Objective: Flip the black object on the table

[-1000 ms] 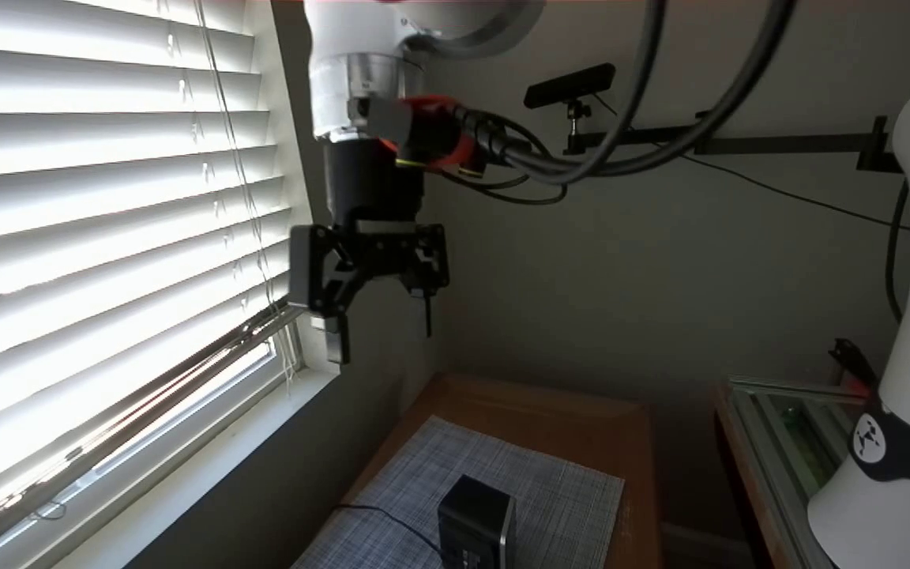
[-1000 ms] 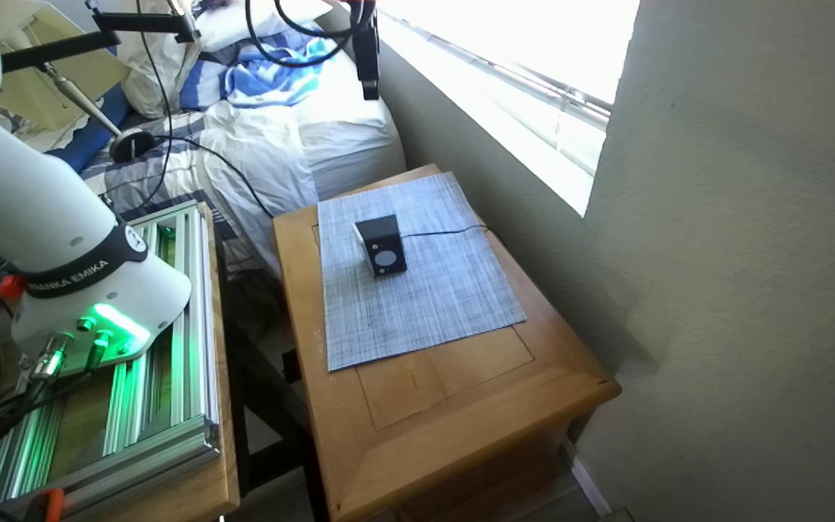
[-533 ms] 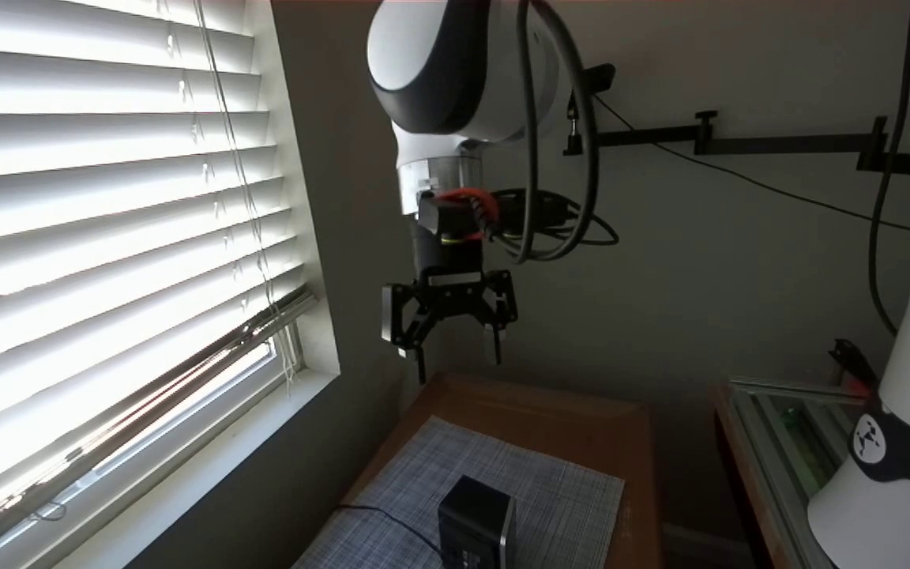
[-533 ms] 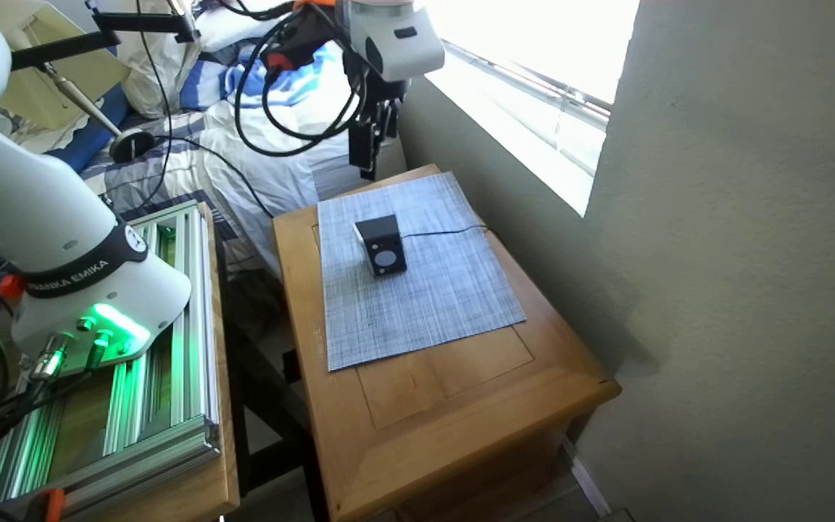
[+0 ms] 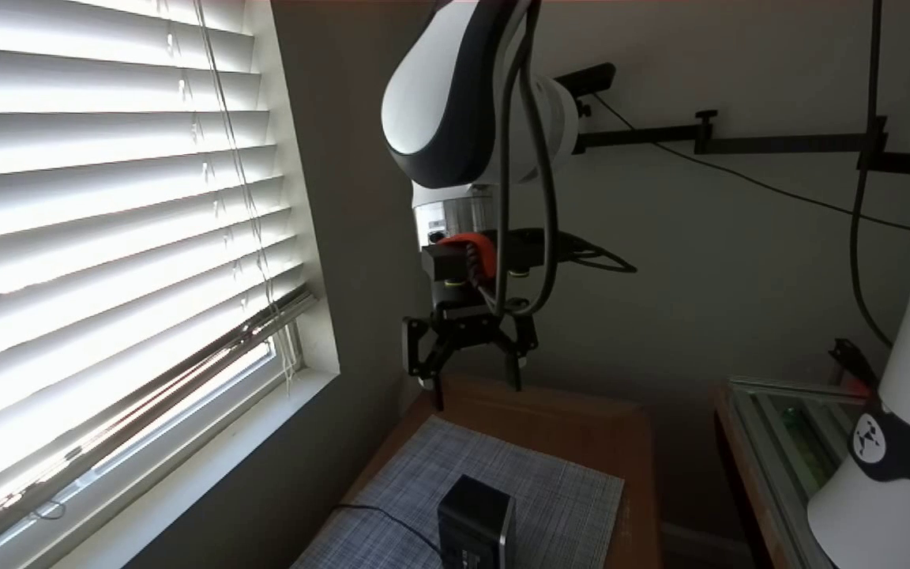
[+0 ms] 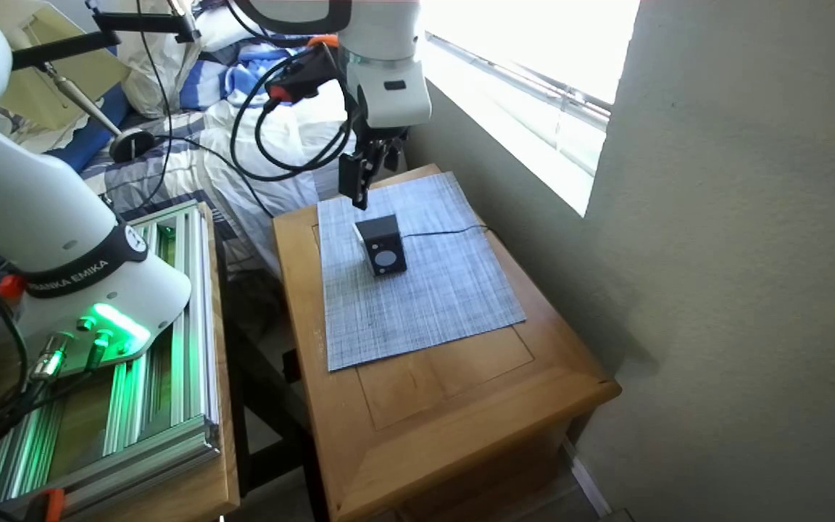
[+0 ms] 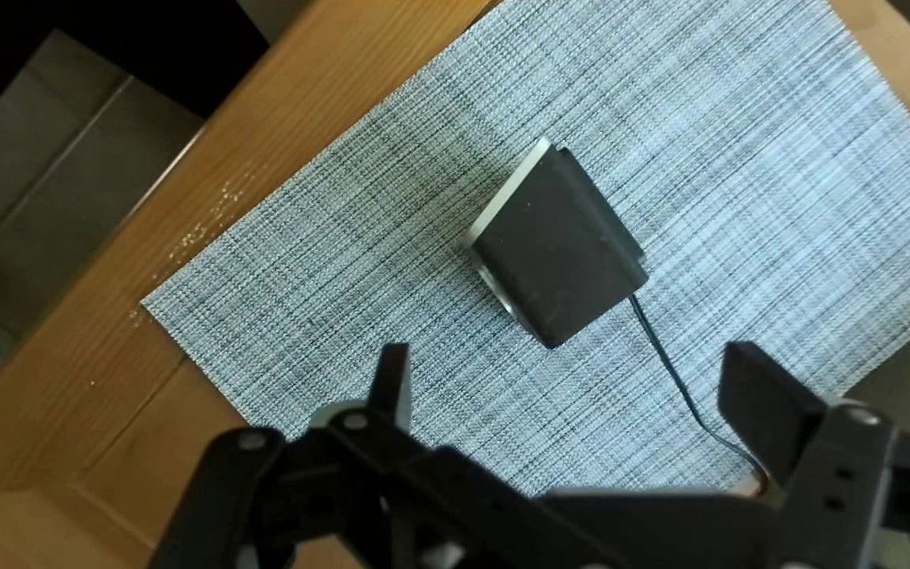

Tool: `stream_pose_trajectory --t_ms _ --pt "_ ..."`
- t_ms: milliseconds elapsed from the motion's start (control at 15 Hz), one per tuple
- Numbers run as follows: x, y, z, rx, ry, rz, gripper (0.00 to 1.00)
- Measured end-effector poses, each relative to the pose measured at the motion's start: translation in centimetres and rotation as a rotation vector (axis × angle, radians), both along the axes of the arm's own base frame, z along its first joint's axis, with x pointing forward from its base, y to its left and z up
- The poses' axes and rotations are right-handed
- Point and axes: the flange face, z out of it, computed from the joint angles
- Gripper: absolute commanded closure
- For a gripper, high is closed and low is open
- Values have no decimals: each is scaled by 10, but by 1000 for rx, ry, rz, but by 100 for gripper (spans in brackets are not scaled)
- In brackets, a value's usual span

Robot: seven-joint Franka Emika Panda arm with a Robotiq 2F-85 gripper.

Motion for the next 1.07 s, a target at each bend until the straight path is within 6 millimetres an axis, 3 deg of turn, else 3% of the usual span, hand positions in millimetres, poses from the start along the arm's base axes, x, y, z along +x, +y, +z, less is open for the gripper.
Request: stream_pose_trajectory --t_ms 333,1067 --pt "-5 0 -9 34 18 -55 0" --pt "-58 -9 -77 215 55 -513 0"
